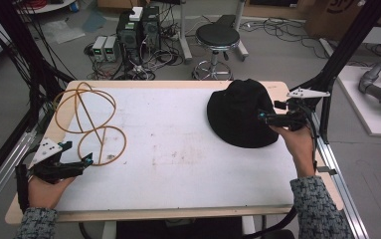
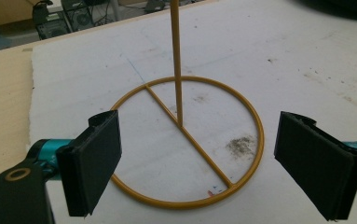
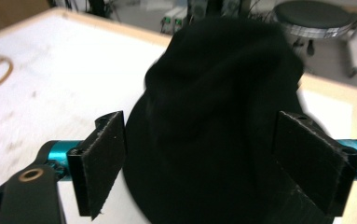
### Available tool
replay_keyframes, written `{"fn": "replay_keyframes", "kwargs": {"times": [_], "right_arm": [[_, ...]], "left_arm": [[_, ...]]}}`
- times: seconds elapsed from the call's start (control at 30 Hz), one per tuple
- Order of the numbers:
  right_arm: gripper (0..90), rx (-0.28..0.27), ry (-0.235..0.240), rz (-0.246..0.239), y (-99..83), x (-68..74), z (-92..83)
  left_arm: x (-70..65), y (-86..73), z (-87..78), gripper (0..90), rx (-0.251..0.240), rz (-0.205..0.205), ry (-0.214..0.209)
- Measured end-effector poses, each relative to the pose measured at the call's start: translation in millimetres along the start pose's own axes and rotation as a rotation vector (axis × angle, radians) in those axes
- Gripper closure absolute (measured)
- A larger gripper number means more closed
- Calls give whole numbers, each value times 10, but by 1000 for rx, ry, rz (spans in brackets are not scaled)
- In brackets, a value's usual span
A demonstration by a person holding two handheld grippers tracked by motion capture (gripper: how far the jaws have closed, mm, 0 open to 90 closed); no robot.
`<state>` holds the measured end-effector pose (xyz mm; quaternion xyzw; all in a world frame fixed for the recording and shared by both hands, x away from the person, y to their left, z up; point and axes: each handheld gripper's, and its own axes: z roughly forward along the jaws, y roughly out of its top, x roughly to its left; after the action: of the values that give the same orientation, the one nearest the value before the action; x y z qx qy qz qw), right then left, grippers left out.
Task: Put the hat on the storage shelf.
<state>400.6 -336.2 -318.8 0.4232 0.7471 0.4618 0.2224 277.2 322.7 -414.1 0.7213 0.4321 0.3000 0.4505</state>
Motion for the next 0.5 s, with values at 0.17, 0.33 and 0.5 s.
{"fn": "replay_keyframes", "kwargs": {"times": [0.17, 0.33, 0.5], "right_arm": [[186, -3, -17, 3, 115, -82, 108], [195, -43, -23, 15, 151, -141, 233], [220, -95, -44, 41, 153, -233, 331]], "left_arm": [[5, -3, -11, 151, -3, -2, 3], [-1, -5, -5, 151, 1, 0, 3], [-5, 0, -5, 152, 1, 4, 0]]}}
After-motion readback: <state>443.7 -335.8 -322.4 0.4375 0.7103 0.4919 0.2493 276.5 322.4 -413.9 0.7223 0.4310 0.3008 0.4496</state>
